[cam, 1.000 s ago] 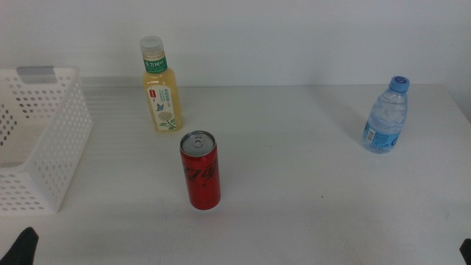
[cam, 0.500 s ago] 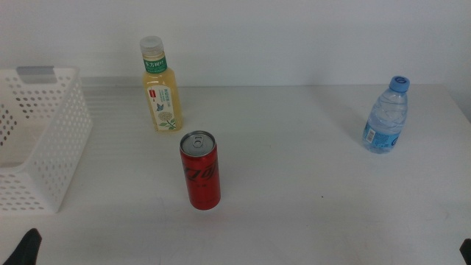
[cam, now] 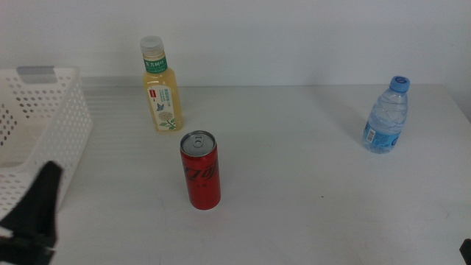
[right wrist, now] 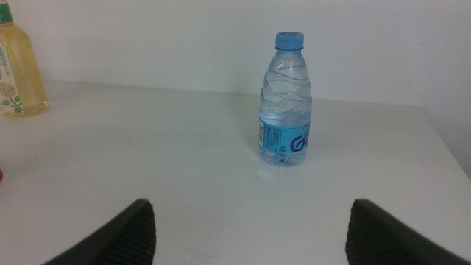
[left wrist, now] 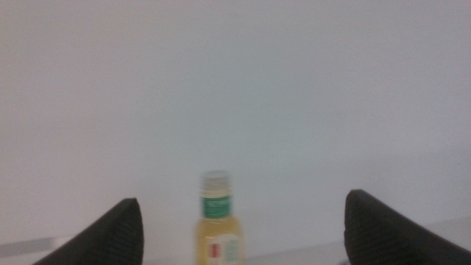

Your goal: Use arms to grab the bottles and put them into the dustbin to the left of the table.

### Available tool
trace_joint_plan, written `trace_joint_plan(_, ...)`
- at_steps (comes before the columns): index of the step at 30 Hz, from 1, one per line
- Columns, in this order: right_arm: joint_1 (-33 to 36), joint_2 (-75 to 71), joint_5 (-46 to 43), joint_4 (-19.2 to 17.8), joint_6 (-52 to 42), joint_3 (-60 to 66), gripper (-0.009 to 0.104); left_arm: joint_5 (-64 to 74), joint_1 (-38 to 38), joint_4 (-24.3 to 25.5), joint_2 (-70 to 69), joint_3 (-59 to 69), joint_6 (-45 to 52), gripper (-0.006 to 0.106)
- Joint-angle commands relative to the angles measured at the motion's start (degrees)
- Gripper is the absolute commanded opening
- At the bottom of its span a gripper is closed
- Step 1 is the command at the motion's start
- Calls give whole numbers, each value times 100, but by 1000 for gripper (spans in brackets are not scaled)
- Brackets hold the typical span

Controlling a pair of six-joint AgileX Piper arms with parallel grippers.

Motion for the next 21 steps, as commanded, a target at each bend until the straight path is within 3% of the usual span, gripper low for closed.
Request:
trace_joint_plan(1,-38,-158,-437,-62,-31,-43,68,-1063,-366,-175,579,14,-101,90)
trace_joint_plan(5,-38,-158,-437,-62,-31,-43,68,-1136,-1078,-455,1352,-64,-27,90)
trace_joint_plan(6,-38,-158,-437,-62,-31,-43,68,-1105,-1539,-743,1852,-64,181,90)
trace_joint_plan(10,-38,-158,-437,-62,-31,-43,68,-1104,-2016,-1089,2398,-64,497,90)
trace_joint_plan(21,-38,-158,-437,-62,-31,-43,68,-1814,-2336,-916,3649,-35,524,90)
